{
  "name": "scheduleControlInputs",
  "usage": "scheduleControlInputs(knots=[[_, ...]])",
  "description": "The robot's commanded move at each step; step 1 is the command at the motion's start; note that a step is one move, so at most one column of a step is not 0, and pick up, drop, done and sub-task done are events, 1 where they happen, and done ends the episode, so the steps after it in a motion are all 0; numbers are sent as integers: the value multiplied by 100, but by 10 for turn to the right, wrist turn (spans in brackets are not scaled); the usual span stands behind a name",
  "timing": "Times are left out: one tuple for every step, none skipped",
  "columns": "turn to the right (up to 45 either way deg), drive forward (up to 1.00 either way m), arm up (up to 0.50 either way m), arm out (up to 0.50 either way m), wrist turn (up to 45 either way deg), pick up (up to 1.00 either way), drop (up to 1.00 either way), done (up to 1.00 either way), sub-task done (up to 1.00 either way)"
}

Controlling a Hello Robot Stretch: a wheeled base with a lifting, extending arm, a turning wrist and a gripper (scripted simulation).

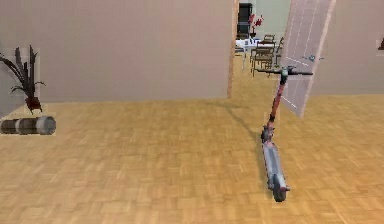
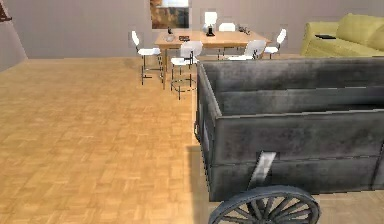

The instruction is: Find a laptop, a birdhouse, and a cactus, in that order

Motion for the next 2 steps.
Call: scheduleControlInputs(knots=[[0, 100, 0, 0, 0, 0, 0, 0, 0], [0, 100, 0, 0, 0, 0, 0, 0, 0]])
